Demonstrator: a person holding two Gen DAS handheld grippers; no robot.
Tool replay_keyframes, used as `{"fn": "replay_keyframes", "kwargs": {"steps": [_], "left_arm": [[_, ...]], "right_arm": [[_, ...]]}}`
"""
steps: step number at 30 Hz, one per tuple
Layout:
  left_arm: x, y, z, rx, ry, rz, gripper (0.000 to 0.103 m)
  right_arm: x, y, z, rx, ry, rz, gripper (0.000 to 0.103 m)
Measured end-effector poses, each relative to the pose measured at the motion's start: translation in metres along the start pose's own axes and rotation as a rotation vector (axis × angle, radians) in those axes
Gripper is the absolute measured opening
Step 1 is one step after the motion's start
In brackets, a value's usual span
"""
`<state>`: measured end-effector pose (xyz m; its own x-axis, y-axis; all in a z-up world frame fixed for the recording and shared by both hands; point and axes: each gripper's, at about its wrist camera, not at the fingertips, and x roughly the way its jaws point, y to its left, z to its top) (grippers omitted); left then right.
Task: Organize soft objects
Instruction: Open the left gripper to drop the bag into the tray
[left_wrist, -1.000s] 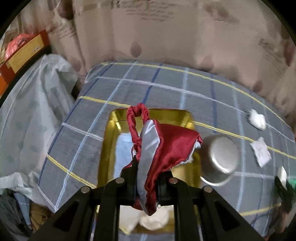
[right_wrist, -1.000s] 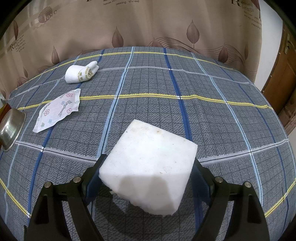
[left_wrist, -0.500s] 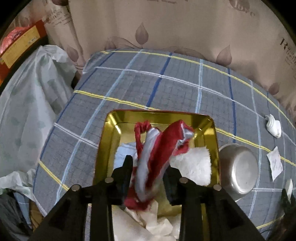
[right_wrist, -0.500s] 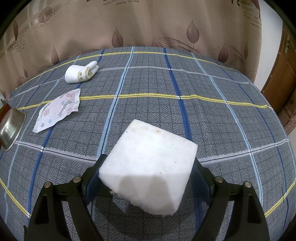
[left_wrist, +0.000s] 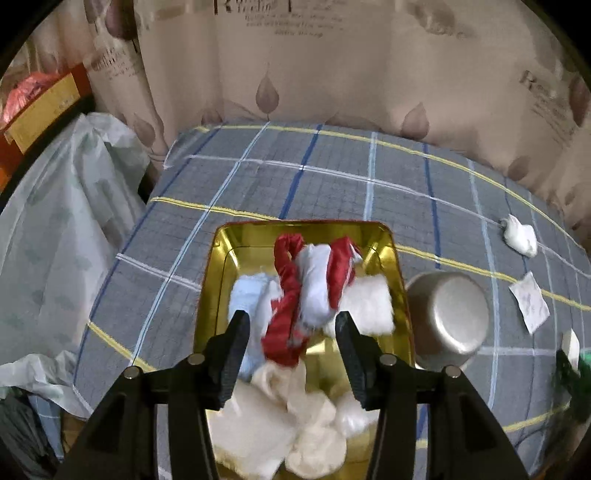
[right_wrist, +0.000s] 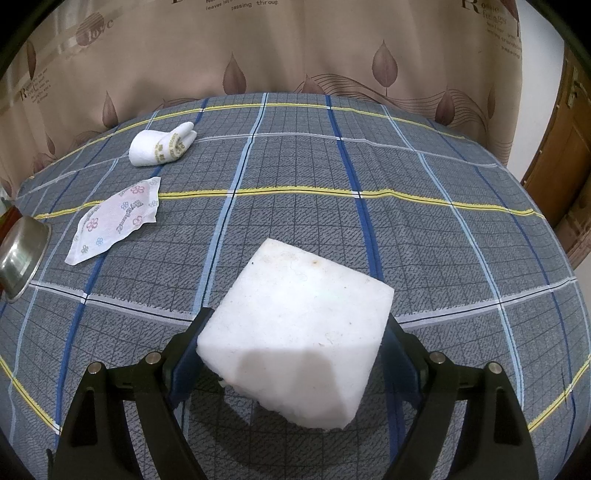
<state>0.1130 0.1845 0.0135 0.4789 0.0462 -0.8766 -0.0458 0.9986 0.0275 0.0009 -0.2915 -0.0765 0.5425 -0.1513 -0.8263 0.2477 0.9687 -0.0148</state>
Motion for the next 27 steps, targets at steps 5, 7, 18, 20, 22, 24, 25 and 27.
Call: {"fn": "replay_keyframes", "kwargs": {"steps": [5,7,18,20,22,24,25,27], "left_arm": [[-0.016,0.003,-0.022,-0.014,-0.012,-0.024,0.049],[-0.019,0.007,-0.028,-0.025,-0.024,-0.031,0.049],[-0.016,0.021,-0.049,-0.073,-0.042,0.015,0.049],[-0.015,0.025,-0.053,-0.09,-0.043,0.021,0.049],[-0.015,0.029,-0.055,-0.106,-0.046,0.02,0.049],[-0.016,0.031,-0.057,-0.11,-0.055,0.024,0.049],[-0.017,0.032,-0.058,-0.11,-0.059,0.029,0.049],[-0.019,0.034,-0.06,-0.116,-0.07,0.036,0.049]], "right_arm": [[0.0,-0.002,0.001,-0.004,0.001,-0.004,0.078],[0.0,-0.003,0.002,-0.005,0.001,-0.007,0.075],[-0.029,0.029,-0.001,-0.086,0.007,0.026,0.073],[-0.04,0.043,-0.001,-0.126,0.005,0.05,0.073],[-0.049,0.061,-0.001,-0.169,0.008,0.09,0.073],[-0.055,0.078,-0.002,-0.212,0.019,0.125,0.073],[-0.061,0.092,-0.003,-0.245,0.017,0.148,0.073],[-0.067,0.112,-0.005,-0.29,0.022,0.185,0.073]]}}
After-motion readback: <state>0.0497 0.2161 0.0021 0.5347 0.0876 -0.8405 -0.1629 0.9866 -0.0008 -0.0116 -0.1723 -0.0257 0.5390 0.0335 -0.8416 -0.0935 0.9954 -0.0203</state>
